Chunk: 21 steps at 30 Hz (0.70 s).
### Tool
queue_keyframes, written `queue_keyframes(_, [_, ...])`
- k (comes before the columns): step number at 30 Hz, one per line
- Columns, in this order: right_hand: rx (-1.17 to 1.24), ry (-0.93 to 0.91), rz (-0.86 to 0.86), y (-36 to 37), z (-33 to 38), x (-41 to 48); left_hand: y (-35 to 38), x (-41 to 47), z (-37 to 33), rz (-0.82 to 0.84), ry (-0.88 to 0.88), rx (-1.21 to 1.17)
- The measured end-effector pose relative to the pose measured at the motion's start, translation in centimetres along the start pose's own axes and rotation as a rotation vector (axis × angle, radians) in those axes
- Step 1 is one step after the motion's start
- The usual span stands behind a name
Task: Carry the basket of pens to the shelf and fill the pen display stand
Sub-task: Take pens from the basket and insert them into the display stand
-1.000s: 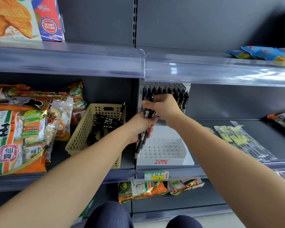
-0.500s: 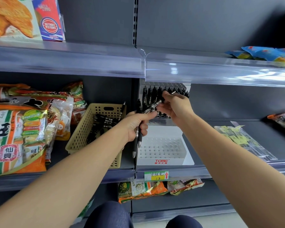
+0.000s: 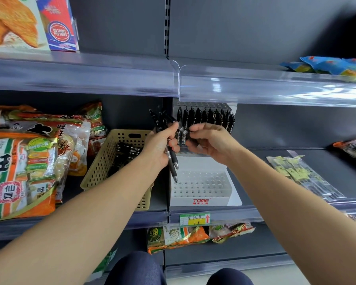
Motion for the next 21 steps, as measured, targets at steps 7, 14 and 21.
queue_keyframes(7, [-0.09,-0.023,0.004,1.4,0.0,0.4,1.0,-0.3,0.4,0.009,-0.023,0.156])
queue_keyframes(14, [-0.08,-0.064,-0.066,0.7,0.6,0.9,2.0,0.0,-0.2,0.042,-0.043,0.186])
queue_keyframes(21, [-0.125,-0.1,-0.147,-0.2,1.9,0.3,1.5,-0.2,0.8,-0.001,-0.083,0.191])
Point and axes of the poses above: each hand's wrist, its own x-axis towards the middle knuckle, its own y-axis out of the palm, z = x × y, the point moved 10 cm from there along x, towards the middle knuckle, and after that the axes turned 10 degrees about z, right-handed, at the moved point
